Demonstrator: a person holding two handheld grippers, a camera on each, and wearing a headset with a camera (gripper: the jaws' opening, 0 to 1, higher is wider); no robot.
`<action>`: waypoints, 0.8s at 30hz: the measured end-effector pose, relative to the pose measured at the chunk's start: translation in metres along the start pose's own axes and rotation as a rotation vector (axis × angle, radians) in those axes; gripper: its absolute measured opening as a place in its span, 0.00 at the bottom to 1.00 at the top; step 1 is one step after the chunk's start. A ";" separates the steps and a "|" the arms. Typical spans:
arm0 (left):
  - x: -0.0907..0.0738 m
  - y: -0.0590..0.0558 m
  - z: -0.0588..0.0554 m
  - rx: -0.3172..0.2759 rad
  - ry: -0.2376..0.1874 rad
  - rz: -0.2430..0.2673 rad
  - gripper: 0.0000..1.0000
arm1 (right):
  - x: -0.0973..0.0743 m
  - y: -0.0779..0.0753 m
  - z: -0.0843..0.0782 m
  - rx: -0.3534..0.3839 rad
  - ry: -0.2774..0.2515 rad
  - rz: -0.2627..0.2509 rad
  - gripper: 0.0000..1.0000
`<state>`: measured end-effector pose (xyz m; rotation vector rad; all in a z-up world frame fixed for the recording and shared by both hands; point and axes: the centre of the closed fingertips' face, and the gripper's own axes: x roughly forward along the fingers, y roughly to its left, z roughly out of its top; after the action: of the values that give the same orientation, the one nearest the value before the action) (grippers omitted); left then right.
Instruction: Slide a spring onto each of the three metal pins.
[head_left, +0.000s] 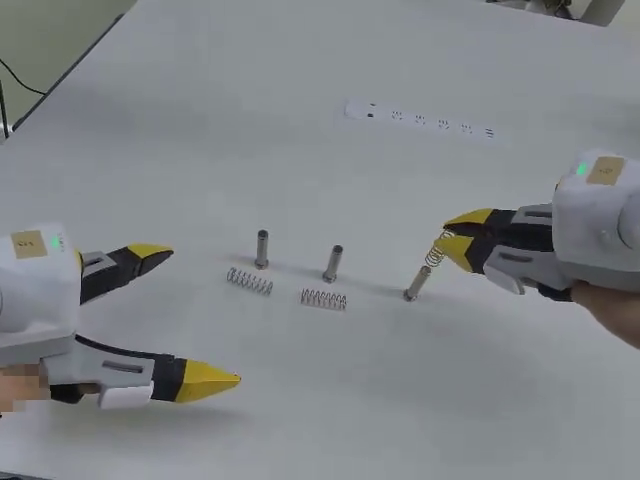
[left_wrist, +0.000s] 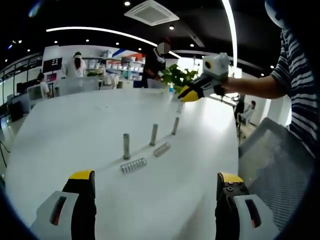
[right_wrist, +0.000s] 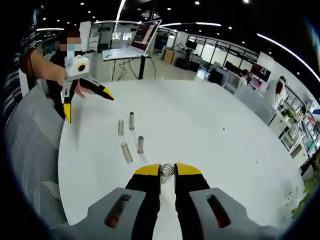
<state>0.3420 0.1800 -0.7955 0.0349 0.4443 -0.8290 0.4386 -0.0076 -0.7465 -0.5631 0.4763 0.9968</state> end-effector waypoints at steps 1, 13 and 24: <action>0.000 0.000 0.000 0.000 -0.001 0.000 0.98 | 0.001 0.002 0.000 0.012 -0.002 0.009 0.07; -0.005 0.003 0.000 -0.003 -0.006 0.019 0.98 | 0.009 0.006 -0.012 0.037 0.013 0.017 0.07; -0.009 0.004 0.000 -0.014 -0.014 0.027 0.98 | 0.029 0.015 -0.041 0.065 0.071 0.026 0.07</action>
<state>0.3396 0.1888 -0.7930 0.0227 0.4358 -0.7991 0.4343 -0.0091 -0.7982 -0.5363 0.5788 0.9850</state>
